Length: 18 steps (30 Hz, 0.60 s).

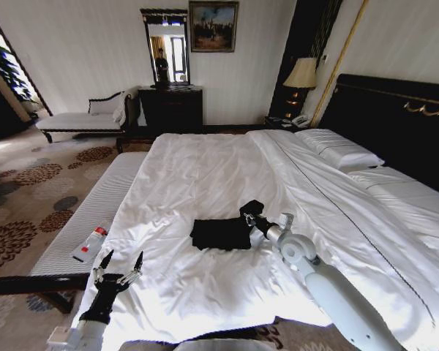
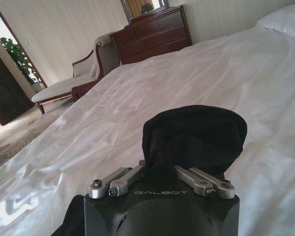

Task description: Fold the clothes on the bed.

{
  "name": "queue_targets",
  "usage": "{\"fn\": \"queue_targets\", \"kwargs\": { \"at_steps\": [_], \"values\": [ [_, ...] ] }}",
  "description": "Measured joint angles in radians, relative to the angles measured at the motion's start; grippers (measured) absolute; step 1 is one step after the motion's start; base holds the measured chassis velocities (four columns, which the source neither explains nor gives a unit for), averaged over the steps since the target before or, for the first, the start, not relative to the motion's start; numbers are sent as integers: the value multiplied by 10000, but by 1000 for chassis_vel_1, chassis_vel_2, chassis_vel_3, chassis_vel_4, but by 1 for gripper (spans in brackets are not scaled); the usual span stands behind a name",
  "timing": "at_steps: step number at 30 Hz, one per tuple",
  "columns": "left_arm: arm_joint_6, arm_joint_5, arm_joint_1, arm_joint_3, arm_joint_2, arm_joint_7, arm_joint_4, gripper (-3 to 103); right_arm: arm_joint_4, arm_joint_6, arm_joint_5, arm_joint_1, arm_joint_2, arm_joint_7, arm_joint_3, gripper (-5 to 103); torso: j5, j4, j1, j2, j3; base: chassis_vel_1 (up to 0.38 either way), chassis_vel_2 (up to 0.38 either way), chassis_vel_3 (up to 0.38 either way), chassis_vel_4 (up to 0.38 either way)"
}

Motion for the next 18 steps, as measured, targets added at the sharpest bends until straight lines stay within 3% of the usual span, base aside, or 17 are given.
{"fn": "queue_targets", "kwargs": {
  "at_steps": [18],
  "values": [
    [0, 0, 0, 0, 0, 0, 0, 100, -38, -54, 49, 300, 244, 16, -492, 5, 0, 0, 0, 0, 0, 0, 0, 0, 0]
  ]
}}
